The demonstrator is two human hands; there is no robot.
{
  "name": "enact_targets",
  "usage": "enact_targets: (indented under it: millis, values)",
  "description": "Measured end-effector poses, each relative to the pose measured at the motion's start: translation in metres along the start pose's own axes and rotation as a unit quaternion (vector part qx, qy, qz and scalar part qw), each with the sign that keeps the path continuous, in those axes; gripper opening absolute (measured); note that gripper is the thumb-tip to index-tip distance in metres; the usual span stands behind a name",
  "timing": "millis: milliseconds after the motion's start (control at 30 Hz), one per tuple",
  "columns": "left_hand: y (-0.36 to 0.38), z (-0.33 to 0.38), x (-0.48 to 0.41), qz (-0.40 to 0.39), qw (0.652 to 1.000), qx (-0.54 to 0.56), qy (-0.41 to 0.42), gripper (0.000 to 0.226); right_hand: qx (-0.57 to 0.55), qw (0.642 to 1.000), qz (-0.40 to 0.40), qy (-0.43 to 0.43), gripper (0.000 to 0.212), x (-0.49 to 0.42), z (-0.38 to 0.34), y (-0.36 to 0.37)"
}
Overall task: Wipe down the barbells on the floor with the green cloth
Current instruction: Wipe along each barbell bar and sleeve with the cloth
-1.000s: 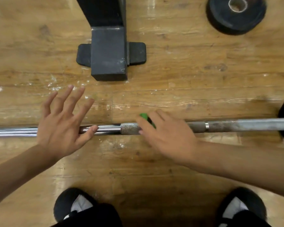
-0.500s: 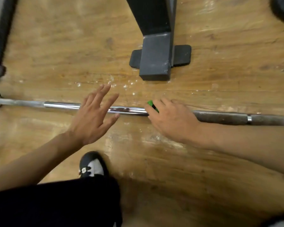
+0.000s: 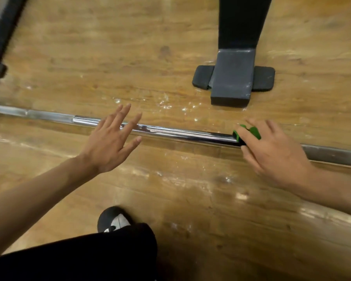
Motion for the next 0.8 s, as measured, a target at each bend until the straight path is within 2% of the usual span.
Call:
enact_targets:
  millis: [100, 200, 333, 433, 633, 700, 800]
  values:
    - [0.010, -0.032, -0.018, 0.011, 1.000, -0.002, 0.007, 0.078, 0.032, 0.999, -0.040, 0.002, 0.053, 0.008, -0.004, 0.007]
    - [0.020, -0.059, -0.034, 0.020, 0.999, -0.010, 0.036, 0.078, 0.029, 0.998, -0.047, 0.013, 0.057, 0.007, -0.008, 0.008]
    - [0.035, -0.071, -0.056, 0.048, 0.988, -0.021, 0.144, 0.072, 0.050, 0.998, -0.022, 0.026, 0.057, -0.031, -0.043, 0.014]
    - [0.040, -0.073, -0.062, 0.073, 0.978, -0.028, 0.193, 0.070, 0.050, 0.998, -0.007, 0.038, 0.054, -0.080, -0.083, 0.030]
    - [0.038, -0.074, -0.060, 0.135, 0.972, -0.031, 0.189, 0.070, 0.037, 0.996, 0.022, 0.080, 0.047, -0.205, -0.183, 0.068]
    - [0.037, -0.076, -0.062, 0.141, 0.972, -0.024, 0.188, 0.069, 0.003, 0.994, 0.031, 0.101, 0.041, -0.213, -0.186, 0.066]
    - [0.037, -0.077, -0.064, 0.141, 0.972, -0.022, 0.186, 0.068, -0.015, 0.986, 0.059, 0.156, 0.041, -0.170, -0.155, 0.053]
Point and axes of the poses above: each hand's wrist, its own x-axis away from the middle knuckle, its own y-axis out of the palm, z = x × y, the point moved 6 cm from there along -x, towards the middle knuckle, and after that the axes turned 10 degrees about -y, right-handed, at the moved point
